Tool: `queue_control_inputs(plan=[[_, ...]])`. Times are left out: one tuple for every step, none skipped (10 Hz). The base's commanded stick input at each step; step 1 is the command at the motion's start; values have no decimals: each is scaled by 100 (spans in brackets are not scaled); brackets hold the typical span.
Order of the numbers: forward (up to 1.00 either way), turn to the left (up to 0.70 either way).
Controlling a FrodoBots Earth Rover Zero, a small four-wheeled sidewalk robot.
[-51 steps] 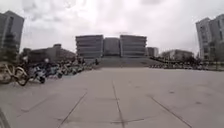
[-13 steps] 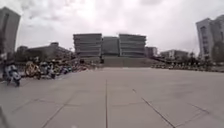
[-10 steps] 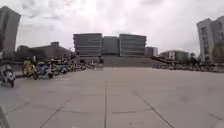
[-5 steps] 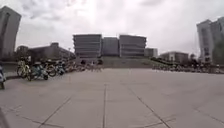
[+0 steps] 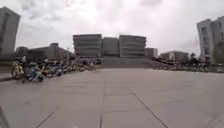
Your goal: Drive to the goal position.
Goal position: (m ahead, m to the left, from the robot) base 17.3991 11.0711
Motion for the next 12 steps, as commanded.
queue_control_inputs(plan=[[70, 0], [70, 0], [70, 0], [70, 0], [70, 0], [70, 0], [70, 0], [70, 0], [70, 0], [70, -4], [70, 0], [70, 0]])
